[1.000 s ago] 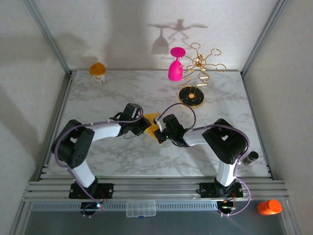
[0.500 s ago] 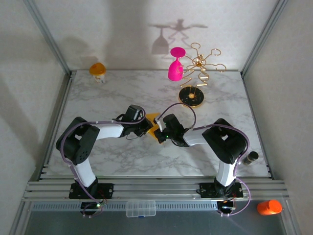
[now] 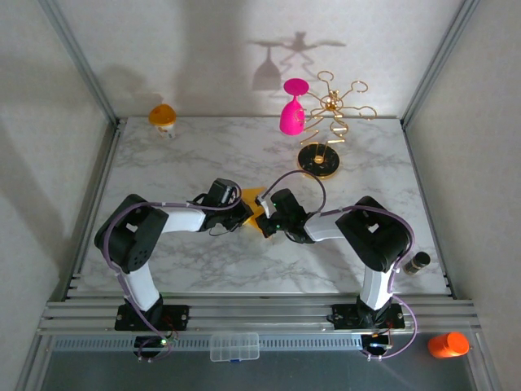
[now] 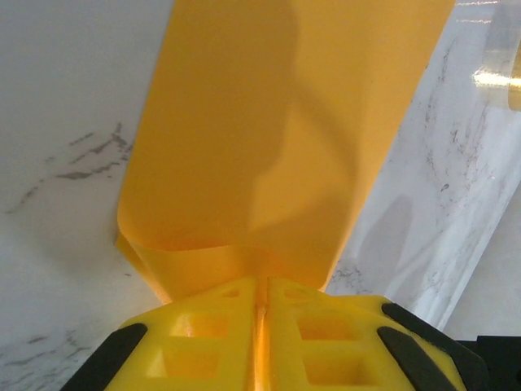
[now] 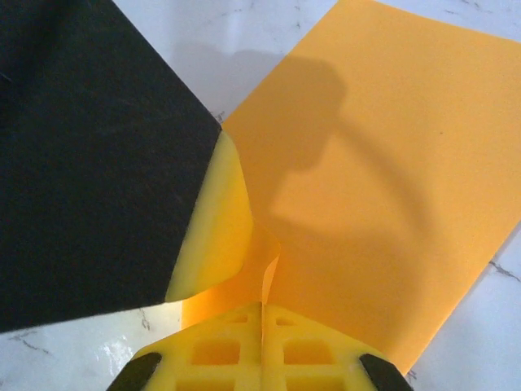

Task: Fold a paper plane with a square sheet of paper (pick it up from the middle)
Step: Third fold the triangle at the center of the table.

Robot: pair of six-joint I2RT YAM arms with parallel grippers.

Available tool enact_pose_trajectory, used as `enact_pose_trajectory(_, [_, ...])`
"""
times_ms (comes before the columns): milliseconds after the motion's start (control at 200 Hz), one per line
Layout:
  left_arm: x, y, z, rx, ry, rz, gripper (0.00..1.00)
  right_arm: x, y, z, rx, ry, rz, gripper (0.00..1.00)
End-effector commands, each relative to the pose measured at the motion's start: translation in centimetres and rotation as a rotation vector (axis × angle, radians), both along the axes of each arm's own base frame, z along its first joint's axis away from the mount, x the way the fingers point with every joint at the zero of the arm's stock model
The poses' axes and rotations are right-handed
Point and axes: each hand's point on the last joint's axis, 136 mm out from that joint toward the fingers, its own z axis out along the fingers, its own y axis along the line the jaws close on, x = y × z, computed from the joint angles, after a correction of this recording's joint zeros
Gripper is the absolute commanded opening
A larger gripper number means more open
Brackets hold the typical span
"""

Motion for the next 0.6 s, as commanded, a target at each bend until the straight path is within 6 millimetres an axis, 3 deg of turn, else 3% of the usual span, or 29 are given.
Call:
enact_pose_trajectory(0, [-0.3, 0.1, -1.1, 0.033, -0.001, -0.01, 0.12, -1.2, -1.8, -3.5, -0.097, 0.106, -0.026, 0.04])
enact_pose_trajectory(406, [-0.6, 0.8, -2.1, 0.078, 0.023, -0.009, 0.11, -1.2, -2.0, -3.5, -0.1, 0.109, -0.031, 0.04])
enact_pose_trajectory(596, [-1.0, 1.5, -2.9, 0.129, 0.053, -0.005, 0.11, -0.8, -1.5, -2.2, -0.066, 0.105, -0.038, 0.09])
